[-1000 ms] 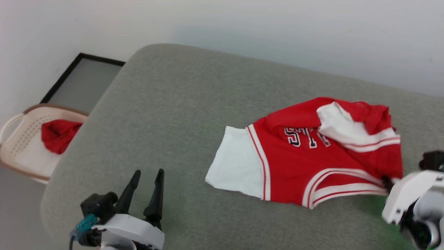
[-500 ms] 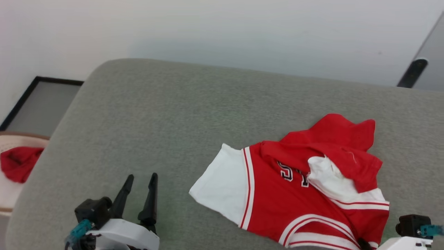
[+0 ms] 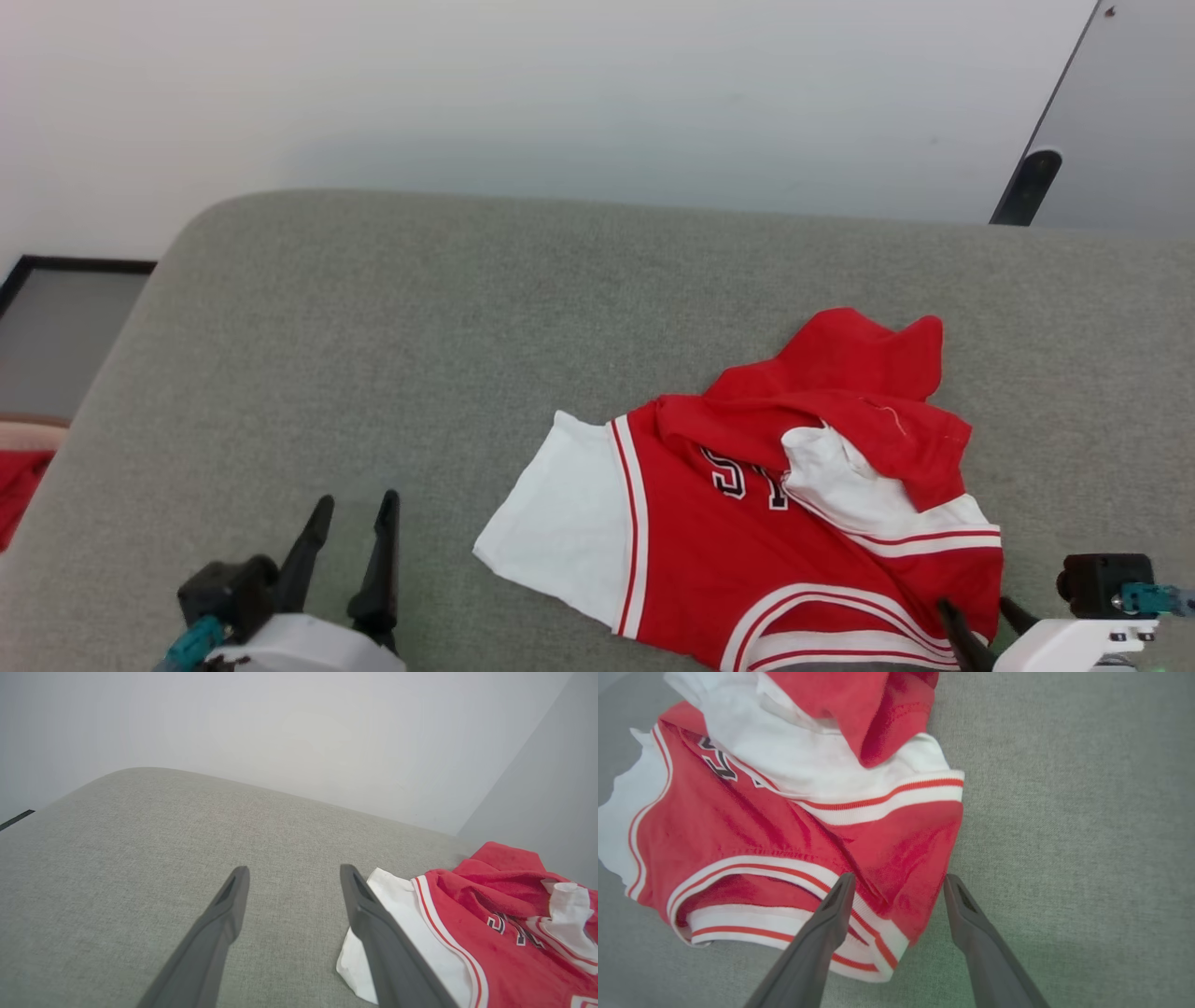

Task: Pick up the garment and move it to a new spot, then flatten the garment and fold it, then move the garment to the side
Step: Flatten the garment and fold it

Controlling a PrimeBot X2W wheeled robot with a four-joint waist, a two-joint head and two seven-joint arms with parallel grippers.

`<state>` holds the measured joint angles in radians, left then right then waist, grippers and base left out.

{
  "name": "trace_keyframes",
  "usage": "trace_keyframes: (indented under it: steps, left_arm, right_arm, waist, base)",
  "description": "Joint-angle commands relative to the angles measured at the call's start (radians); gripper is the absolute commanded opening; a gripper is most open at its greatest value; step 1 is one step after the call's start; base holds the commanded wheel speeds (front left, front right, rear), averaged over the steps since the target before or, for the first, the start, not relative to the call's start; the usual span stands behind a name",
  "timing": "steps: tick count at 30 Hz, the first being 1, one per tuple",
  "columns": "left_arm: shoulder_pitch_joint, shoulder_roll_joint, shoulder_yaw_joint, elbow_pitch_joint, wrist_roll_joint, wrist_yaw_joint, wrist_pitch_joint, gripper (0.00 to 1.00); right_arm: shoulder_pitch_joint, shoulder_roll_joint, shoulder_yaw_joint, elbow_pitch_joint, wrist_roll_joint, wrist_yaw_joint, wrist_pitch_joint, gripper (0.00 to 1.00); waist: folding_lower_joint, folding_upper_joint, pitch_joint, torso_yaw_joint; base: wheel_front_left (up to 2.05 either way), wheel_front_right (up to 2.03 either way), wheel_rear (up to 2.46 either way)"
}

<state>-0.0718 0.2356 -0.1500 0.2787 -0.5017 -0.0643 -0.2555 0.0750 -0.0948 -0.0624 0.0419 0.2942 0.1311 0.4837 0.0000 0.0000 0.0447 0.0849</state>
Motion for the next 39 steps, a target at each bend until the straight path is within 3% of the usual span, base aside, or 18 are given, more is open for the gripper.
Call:
trace_keyframes:
  steps: [1,8,16,29,39]
  left_arm:
    - [0.019,0.008,0.005,-0.006,-0.001,0.005,-0.003,1.00]
    - [0.077,0.028,0.031,-0.042,0.016,0.016,-0.007,1.00]
    - [0.092,0.022,0.032,-0.069,0.021,0.023,-0.008,1.00]
    - [0.038,-0.008,-0.018,-0.091,0.021,0.011,0.003,1.00]
    - [-0.007,-0.038,-0.044,-0.056,0.026,-0.005,-0.003,1.00]
  right_arm:
    - [0.017,-0.010,0.008,-0.016,-0.006,-0.001,-0.014,1.00]
    - [0.058,-0.049,0.056,-0.090,0.005,-0.001,-0.082,1.00]
    - [0.023,-0.093,0.115,-0.111,0.016,-0.001,-0.077,1.00]
    - [-0.169,-0.173,0.116,-0.001,0.024,-0.001,0.087,1.00]
    - [-0.268,-0.185,0.125,0.092,0.031,-0.001,0.221,1.00]
  waist:
    - [0.0000,0.0000,-0.019,-0.009]
    - [0.0000,0.0000,-0.060,-0.006]
    - [0.0000,0.0000,-0.073,0.065]
    - [0.0000,0.0000,-0.016,0.210]
    - [0.0000,0.0000,0.038,0.268]
  base:
    - [0.00,0.00,0.00]
    - [0.00,0.00,0.00]
    - [0.00,0.00,0.00]
    - [0.00,0.00,0.00]
    - [0.00,0.00,0.00]
